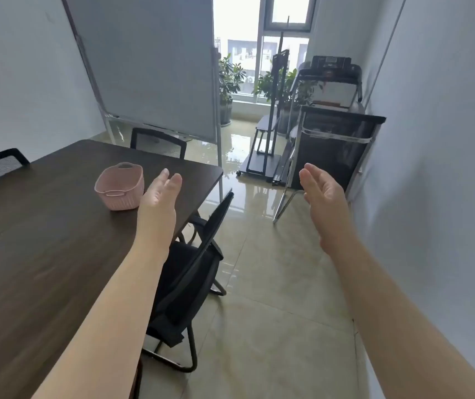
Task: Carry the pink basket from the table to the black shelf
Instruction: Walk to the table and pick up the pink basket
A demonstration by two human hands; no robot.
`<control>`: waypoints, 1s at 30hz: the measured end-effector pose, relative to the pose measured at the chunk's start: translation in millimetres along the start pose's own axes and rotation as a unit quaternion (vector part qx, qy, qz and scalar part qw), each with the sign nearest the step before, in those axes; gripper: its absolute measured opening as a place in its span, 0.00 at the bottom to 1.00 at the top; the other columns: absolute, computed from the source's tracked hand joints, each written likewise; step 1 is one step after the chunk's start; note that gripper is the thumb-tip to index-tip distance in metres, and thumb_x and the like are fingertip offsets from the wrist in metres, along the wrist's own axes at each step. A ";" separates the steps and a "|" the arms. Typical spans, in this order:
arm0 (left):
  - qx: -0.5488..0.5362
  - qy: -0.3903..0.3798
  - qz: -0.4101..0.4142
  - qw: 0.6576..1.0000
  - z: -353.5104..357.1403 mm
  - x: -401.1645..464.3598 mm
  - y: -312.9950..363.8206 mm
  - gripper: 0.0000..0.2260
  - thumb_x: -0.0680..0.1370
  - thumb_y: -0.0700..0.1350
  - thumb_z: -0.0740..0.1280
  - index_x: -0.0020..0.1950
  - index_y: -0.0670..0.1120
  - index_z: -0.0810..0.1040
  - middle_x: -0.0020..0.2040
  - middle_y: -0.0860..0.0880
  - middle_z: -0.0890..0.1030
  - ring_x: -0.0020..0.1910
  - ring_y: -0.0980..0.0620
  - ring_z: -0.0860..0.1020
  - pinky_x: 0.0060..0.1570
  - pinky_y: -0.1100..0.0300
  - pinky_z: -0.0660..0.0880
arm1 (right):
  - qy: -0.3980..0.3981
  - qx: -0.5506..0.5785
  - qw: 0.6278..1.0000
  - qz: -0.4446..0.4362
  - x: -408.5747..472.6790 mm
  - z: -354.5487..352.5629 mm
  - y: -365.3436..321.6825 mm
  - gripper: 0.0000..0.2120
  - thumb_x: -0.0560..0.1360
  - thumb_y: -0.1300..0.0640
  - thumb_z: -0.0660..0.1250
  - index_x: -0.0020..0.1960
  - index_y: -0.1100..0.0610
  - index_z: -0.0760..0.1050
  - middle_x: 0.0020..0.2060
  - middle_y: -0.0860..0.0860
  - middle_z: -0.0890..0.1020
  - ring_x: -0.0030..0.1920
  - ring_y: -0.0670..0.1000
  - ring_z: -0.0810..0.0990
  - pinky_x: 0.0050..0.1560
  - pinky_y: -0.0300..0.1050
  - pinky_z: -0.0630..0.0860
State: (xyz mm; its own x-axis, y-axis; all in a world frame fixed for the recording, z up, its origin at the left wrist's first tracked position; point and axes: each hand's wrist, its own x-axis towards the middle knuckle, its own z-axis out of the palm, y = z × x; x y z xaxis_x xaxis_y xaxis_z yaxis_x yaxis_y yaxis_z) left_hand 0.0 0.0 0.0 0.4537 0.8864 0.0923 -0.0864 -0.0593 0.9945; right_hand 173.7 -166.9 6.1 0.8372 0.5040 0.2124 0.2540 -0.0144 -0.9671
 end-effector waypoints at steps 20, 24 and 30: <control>0.020 0.016 0.000 1.000 27.5 132.2 -11.1 0.25 0.81 0.55 0.60 0.77 0.52 0.64 0.77 0.54 0.66 0.76 0.54 0.61 0.63 0.63 0.58 | -0.016 0.005 1.000 -0.009 136.4 57.4 10.3 0.25 0.79 0.46 0.60 0.74 0.54 0.65 0.69 0.47 0.72 0.62 0.42 0.71 0.60 0.37 0.67; 0.038 0.035 -0.001 0.999 41.6 145.2 -12.5 0.24 0.81 0.55 0.60 0.77 0.52 0.64 0.77 0.54 0.66 0.76 0.53 0.62 0.63 0.63 0.58 | -0.026 0.012 1.000 -0.006 162.6 58.3 17.2 0.26 0.79 0.46 0.60 0.74 0.54 0.65 0.68 0.48 0.73 0.63 0.44 0.72 0.63 0.39 0.68; 0.039 0.067 -0.001 0.997 78.5 164.8 -20.0 0.24 0.82 0.54 0.59 0.78 0.51 0.64 0.77 0.54 0.66 0.76 0.55 0.62 0.61 0.64 0.58 | -0.061 0.020 0.998 -0.008 210.3 48.4 34.2 0.26 0.79 0.46 0.59 0.74 0.55 0.64 0.65 0.46 0.74 0.45 0.33 0.74 0.43 0.24 0.68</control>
State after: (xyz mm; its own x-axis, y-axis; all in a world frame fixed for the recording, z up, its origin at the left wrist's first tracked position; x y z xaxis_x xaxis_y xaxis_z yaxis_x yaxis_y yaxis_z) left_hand 146.1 111.2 -0.8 0.3303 0.9397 0.0885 -0.0135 -0.0890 0.9959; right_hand 335.0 -19.6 10.9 0.7672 0.6055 0.2115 0.2457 0.0272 -0.9690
